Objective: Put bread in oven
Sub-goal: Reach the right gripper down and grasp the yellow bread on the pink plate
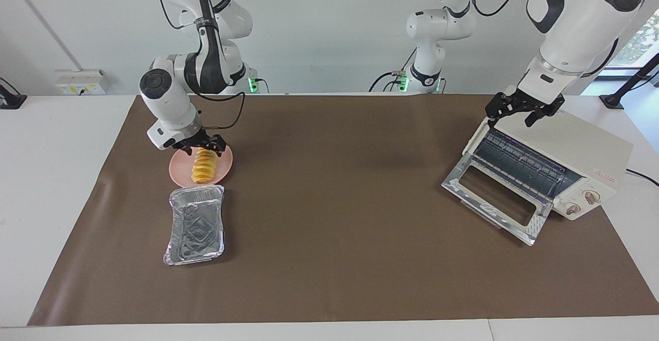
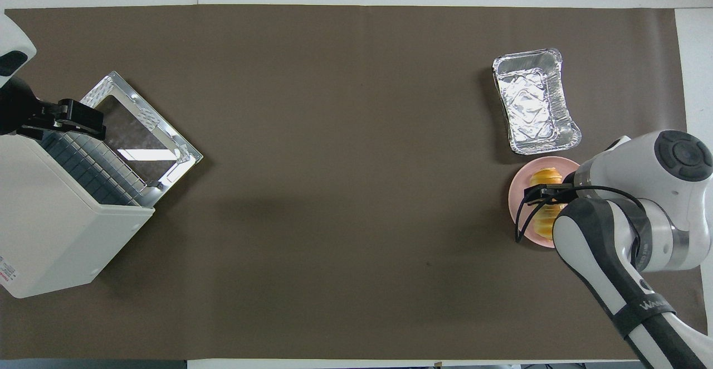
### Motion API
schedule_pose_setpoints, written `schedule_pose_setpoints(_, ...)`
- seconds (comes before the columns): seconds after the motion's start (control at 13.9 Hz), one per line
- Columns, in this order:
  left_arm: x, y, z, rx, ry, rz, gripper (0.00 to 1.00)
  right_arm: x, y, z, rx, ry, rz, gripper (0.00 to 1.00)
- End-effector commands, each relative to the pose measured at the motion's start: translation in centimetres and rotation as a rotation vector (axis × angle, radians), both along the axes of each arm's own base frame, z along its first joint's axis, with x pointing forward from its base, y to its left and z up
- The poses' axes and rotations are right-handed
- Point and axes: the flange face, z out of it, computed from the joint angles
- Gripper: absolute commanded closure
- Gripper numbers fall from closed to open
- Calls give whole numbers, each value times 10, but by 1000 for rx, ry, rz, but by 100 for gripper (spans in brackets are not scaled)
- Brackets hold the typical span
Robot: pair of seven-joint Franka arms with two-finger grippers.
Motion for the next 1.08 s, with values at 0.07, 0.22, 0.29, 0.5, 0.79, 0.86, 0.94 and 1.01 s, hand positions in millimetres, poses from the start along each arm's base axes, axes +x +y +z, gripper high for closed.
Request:
schedule_pose_setpoints(0.07,-5,2,2,-12,-8,15,0,-22,-8,-16,15,-71,15,0)
schedule_pose_setpoints(0.22,-5,2,1,-12,-6,15,0,-22,-8,-16,16,-79,17,9)
schedule_pose_setpoints(0.29,-5,2,2,-12,-8,15,0,-22,-8,-16,16,-81,17,29)
schedule_pose_setpoints(0.5,-5,2,2,-12,-6,15,0,-22,-8,-16,16,-79,23,100)
schedule_pose_setpoints(0.79,-5,2,1,-12,-6,15,0,-9,-8,2,16,-70,4,100)
schedule_pose_setpoints(0.86,-5,2,2,-12,-6,15,0,-2,-7,20,27,-46,-21,100)
schedule_pose_setpoints(0.94,-5,2,1,-12,-6,15,0,10,-5,47,46,-21,-36,100)
schedule_pose_setpoints(1.01,-5,2,2,-12,-8,15,0,19,-4,68,53,-6,-38,100)
